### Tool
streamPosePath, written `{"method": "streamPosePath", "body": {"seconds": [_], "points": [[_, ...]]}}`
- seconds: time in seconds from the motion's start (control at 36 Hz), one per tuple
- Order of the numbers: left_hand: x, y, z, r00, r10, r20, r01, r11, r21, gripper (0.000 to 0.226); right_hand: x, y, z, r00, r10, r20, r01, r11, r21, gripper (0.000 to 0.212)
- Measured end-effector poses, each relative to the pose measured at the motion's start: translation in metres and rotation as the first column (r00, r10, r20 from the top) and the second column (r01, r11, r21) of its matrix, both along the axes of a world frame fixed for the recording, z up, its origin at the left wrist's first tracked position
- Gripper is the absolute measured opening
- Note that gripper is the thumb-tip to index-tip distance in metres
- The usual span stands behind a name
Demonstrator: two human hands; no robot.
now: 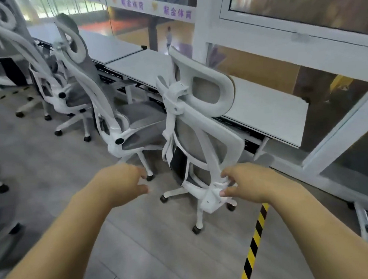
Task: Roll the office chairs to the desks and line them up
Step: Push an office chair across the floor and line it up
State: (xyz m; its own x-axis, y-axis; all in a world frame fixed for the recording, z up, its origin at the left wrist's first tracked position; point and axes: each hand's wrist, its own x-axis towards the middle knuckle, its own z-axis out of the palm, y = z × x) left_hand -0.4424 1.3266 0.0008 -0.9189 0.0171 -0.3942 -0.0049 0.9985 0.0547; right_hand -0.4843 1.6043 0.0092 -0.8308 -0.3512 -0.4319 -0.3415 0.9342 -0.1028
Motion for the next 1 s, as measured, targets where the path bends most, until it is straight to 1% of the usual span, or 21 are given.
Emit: {"method": "streamPosePath", "body": {"seconds": [0.08, 0.17, 0.28, 0.39, 0.44, 0.61, 0.75, 0.81, 0.92, 1.0], "points": [[-0.03, -0.003, 0.001, 1.0, 0.007, -0.021, -0.007, 1.0, 0.014, 0.045, -0.033, -0.004, 0.006, 0.999, 0.022, -0.042, -0.022, 1.0, 0.01, 0.058], [-0.06, -0.009, 0.0, 0.999, -0.011, -0.032, 0.012, 1.0, 0.005, 0.041, -0.063, -0.012, 0.011, 0.997, 0.021, -0.073, -0.021, 1.0, -0.004, 0.054], [-0.109, -0.023, -0.001, 0.995, -0.059, -0.085, 0.058, 0.998, -0.014, 0.027, -0.1, -0.028, 0.011, 0.985, -0.003, -0.172, -0.006, 0.999, -0.048, 0.048], [-0.17, -0.039, -0.003, 0.979, -0.133, -0.154, 0.129, 0.991, -0.036, 0.034, -0.132, -0.048, 0.008, 0.962, -0.092, -0.258, 0.067, 0.993, -0.101, 0.052], [-0.201, -0.048, -0.006, 0.965, -0.171, -0.2, 0.171, 0.985, -0.017, 0.034, -0.145, -0.058, 0.006, 0.951, -0.129, -0.282, 0.101, 0.989, -0.11, 0.054], [-0.278, -0.07, -0.009, 0.921, -0.237, -0.309, 0.269, 0.961, 0.067, 0.039, -0.179, -0.086, -0.004, 0.93, -0.249, -0.27, 0.222, 0.967, -0.126, 0.05], [-0.323, -0.077, -0.017, 0.868, -0.281, -0.41, 0.341, 0.936, 0.081, 0.043, -0.195, -0.097, -0.018, 0.915, -0.325, -0.24, 0.311, 0.946, -0.093, 0.05], [-0.335, -0.078, -0.02, 0.85, -0.276, -0.449, 0.363, 0.924, 0.12, 0.048, -0.196, -0.097, -0.023, 0.894, -0.382, -0.234, 0.362, 0.924, -0.124, 0.051], [-0.357, -0.078, -0.031, 0.79, -0.316, -0.526, 0.442, 0.887, 0.132, 0.052, -0.192, -0.093, -0.03, 0.862, -0.452, -0.229, 0.419, 0.89, -0.179, 0.05], [-0.368, -0.076, -0.041, 0.777, -0.344, -0.527, 0.478, 0.868, 0.138, 0.051, -0.189, -0.089, -0.034, 0.849, -0.481, -0.22, 0.445, 0.874, -0.195, 0.048]]}}
